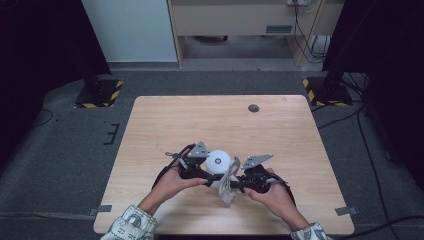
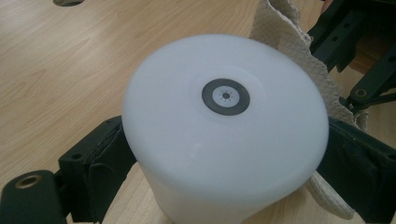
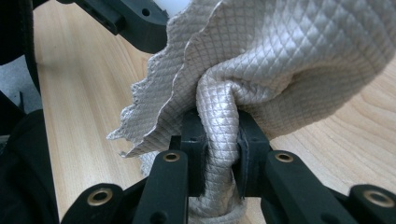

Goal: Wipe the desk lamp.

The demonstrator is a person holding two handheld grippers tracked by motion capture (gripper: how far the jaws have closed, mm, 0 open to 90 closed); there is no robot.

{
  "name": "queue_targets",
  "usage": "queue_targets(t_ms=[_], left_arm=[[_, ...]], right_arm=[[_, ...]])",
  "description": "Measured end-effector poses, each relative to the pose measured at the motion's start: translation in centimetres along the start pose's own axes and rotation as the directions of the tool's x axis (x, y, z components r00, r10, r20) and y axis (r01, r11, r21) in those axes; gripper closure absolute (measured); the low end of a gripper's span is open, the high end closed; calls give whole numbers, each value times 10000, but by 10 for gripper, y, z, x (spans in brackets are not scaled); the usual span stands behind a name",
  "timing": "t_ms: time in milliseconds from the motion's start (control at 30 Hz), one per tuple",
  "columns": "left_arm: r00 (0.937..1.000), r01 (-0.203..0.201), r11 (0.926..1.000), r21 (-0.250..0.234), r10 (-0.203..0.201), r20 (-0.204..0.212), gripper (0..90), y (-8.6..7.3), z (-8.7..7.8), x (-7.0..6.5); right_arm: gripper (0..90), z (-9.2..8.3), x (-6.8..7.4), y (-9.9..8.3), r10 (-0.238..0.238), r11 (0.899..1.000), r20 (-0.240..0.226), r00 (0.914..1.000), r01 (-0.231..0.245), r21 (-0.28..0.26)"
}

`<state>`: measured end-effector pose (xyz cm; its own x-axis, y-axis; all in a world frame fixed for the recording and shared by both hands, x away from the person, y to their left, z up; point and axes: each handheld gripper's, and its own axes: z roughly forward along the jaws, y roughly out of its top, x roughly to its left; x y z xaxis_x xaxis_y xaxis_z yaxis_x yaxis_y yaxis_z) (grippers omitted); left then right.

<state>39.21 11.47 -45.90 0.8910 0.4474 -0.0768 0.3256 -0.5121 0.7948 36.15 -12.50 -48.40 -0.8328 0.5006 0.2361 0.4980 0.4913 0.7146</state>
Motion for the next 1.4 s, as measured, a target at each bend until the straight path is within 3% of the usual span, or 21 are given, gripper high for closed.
queue_targets(t_ms=[67, 100, 267, 367, 433, 600, 800, 867, 1233, 1400], left_arm=[[10000, 57, 9997, -224, -56, 72, 77, 1, -4, 1], [9998, 163, 9980, -617, -155, 139, 78, 5, -9, 2], [9994, 301, 9931, -1132, -283, 179, 106, 15, -15, 6], [9990, 443, 9944, -957, -435, 105, 200, 19, -9, 10], [9985, 497, 9941, -968, -471, 286, 216, 20, -7, 11], [9956, 873, 9918, -939, -835, 427, 204, 20, -4, 14], [9935, 1077, 9892, -990, -1035, 464, 202, 18, -5, 19], [9928, 1129, 9885, -1010, -1082, 508, 202, 17, -5, 19], [9918, 1202, 9874, -1025, -1149, 563, 204, 16, -5, 20], [9919, 1192, 9875, -1028, -1139, 559, 205, 16, -5, 20]], right_arm=[[766, -1, 0, 0, 42, 10000, 1, 10000, -42, -35], [766, -3, -1, 0, 19, 10000, 16, 10000, -19, -84], [765, -5, 0, 0, 74, 9998, -22, 10000, -75, -176], [766, -6, 3, 1, 26, 9996, -153, 9999, -30, -284], [766, -5, 5, 3, -14, 9995, -281, 9996, 5, -302], [766, -1, 11, 6, -157, 9990, -415, 9990, 139, -424], [766, 5, 27, 20, -655, 9898, -704, 9954, 559, -1308], [766, 7, 29, 21, -723, 9893, -709, 9949, 625, -1317], [768, 41, 31, 10, -612, 9978, -415, 9973, 600, -297], [767, 35, 39, 18, -709, 9902, -436, 9965, 650, -1240]])
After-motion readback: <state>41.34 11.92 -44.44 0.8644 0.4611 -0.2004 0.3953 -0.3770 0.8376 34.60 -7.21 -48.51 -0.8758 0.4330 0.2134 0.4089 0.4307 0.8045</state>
